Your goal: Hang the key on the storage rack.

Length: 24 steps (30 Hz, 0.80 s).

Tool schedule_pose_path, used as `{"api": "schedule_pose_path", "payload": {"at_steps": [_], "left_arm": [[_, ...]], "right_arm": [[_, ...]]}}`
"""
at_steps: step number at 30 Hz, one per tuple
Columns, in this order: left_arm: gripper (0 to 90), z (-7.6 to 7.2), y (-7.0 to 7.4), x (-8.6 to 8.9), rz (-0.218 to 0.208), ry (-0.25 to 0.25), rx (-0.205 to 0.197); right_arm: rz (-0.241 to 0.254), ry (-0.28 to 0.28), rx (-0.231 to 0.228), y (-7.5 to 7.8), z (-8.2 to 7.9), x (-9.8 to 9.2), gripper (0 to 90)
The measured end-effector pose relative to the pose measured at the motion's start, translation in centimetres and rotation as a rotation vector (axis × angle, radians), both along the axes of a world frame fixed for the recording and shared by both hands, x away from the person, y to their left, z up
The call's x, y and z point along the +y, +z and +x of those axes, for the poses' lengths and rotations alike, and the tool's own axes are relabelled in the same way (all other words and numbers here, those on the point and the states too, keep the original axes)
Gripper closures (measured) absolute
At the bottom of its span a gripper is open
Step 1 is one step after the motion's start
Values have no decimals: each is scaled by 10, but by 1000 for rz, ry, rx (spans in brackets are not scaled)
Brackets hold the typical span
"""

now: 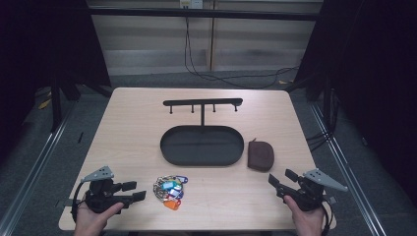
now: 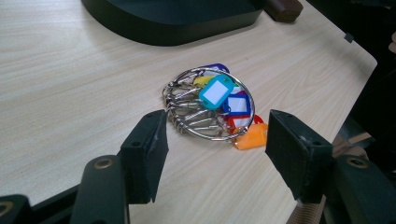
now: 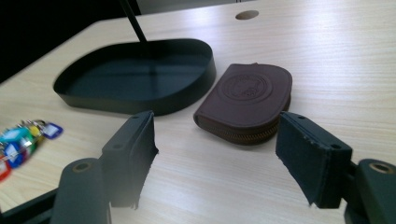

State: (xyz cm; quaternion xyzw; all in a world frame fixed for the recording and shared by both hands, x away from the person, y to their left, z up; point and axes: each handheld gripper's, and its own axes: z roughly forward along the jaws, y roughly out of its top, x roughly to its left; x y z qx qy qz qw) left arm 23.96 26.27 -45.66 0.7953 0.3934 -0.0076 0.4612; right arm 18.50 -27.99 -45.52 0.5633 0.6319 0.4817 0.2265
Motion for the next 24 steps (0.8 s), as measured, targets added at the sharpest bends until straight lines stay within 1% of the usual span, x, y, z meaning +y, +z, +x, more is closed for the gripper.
{"api": "schedule_pose_path", "payload": {"at_steps": [2,4,6,7,9,10,11,12,14,15,16,17,19,21,23,24], "left_arm": [[412,0,0,-1,-5,-2,-3],[429,0,0,-1,-9,-3,-2],[454,0,0,-1,-14,-10,-2],[470,-1,0,-2,-13,-16,1],[549,-2,0,-3,-18,-42,11],[557,-2,0,-3,-18,-42,11],[574,-2,1,-5,4,-58,-5],[588,-2,2,-5,6,-68,-8],[588,-3,2,-7,5,-65,-6],[587,-3,2,-7,5,-65,-6],[586,-3,2,-7,11,-50,-14],[571,-3,2,-7,6,-40,-12],[579,-2,2,-6,-8,-12,7],[607,-1,2,-6,-16,-11,15],[609,-1,2,-7,-21,-30,17],[607,-1,3,-7,-15,-44,9]], "right_arm": [[11,7,-1,1,0,0,288],[2,11,8,1,0,2,289],[-8,20,30,2,1,3,288],[-14,25,39,2,2,4,288],[-22,24,52,2,2,5,288],[-22,28,53,1,2,5,288],[-17,25,50,1,2,5,288],[-10,25,51,1,2,5,288],[-4,28,48,1,2,6,283],[-9,28,51,1,2,6,281],[-14,24,55,1,2,6,277],[-11,26,57,1,2,6,277],[-10,26,65,0,2,6,275],[-12,25,65,1,2,6,275],[-16,31,66,1,1,6,275],[-17,36,66,2,1,7,274]]}}
